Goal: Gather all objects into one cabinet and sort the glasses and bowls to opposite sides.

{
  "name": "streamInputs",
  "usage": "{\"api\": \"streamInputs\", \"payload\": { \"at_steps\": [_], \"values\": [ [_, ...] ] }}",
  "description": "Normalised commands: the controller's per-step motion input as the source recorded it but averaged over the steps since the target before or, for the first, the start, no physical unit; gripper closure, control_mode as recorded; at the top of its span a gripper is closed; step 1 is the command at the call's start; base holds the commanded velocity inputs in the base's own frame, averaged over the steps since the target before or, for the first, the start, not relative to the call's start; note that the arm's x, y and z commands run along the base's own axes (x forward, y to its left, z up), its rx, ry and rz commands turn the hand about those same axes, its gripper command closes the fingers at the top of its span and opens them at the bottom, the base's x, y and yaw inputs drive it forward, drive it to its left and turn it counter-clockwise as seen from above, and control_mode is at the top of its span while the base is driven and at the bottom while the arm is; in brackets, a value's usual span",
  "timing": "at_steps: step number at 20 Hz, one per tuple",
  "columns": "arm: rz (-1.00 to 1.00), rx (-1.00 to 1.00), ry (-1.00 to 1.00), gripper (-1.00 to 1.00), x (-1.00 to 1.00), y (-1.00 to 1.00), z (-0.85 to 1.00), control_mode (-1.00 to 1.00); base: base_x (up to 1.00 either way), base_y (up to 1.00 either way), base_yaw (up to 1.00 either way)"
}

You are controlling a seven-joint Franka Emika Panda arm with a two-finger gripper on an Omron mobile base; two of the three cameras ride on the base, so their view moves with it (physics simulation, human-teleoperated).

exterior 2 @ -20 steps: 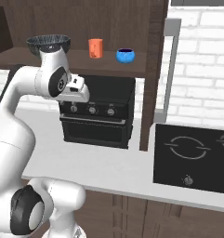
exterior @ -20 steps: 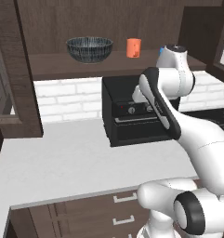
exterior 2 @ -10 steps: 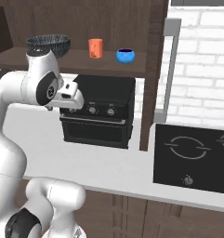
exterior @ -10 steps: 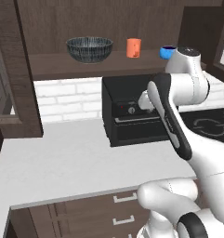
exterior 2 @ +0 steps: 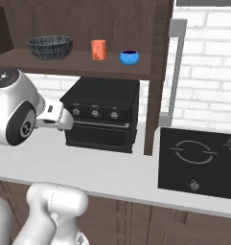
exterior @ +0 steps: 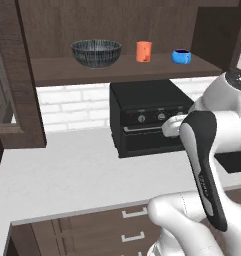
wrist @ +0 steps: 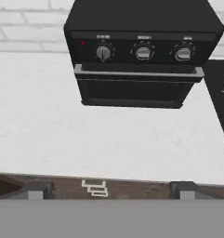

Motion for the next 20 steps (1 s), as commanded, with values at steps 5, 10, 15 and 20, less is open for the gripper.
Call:
{"api": "streamInputs", "payload": {
  "at_steps": [5,10,15,20],
  "values": [
    [0.00,0.05,0.01,-1.00,-0.18,0.00,0.41,-1.00,0.00,0.00,0.00],
    [-0.05,0.05,0.08,-1.00,0.00,0.00,0.28,-1.00,0.00,0.00,0.00],
    [-0.06,0.00,0.04,-1.00,-0.28,-0.02,-0.01,-1.00,0.00,0.00,0.00],
    [-0.05,0.00,0.09,-1.00,-0.43,-0.03,-0.07,-1.00,0.00,0.00,0.00]
  ]
}}
